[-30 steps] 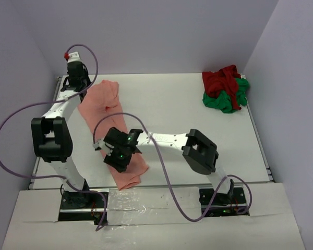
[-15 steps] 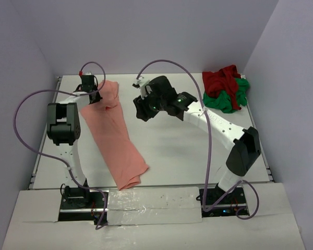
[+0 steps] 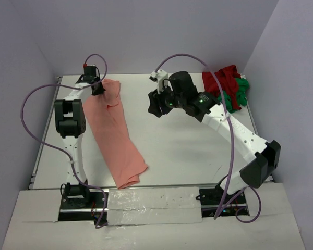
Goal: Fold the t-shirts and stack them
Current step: Fold the tshirt
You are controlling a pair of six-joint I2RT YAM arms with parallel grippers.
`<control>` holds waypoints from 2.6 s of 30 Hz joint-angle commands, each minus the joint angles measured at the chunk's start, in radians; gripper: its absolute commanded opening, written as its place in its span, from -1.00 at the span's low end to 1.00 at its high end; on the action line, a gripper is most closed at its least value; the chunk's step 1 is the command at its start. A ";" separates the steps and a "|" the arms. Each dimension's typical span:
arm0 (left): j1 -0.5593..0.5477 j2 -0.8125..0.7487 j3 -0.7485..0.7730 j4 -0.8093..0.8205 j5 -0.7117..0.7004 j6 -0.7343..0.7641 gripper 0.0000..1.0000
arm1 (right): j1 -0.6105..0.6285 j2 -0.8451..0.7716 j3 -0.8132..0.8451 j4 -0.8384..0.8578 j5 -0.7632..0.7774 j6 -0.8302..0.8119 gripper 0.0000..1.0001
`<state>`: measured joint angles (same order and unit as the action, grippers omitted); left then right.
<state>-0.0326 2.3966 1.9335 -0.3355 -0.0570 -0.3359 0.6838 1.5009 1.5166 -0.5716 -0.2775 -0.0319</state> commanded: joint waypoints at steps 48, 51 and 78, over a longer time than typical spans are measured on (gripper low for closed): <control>-0.377 0.316 0.536 0.291 -0.302 0.120 -1.00 | -0.205 -0.254 -0.110 -0.028 -0.154 0.030 0.15; -0.348 0.251 0.497 0.296 -0.318 0.135 -1.00 | -0.207 -0.229 -0.128 -0.034 -0.163 0.030 0.15; -0.162 -0.718 -0.564 -0.351 0.313 0.299 -0.81 | -0.202 0.140 -0.105 -0.126 -0.083 0.030 0.18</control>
<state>-0.2008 1.7161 1.4372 -0.5278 0.1379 -0.1123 0.4835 1.6619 1.3567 -0.6895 -0.3576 -0.0048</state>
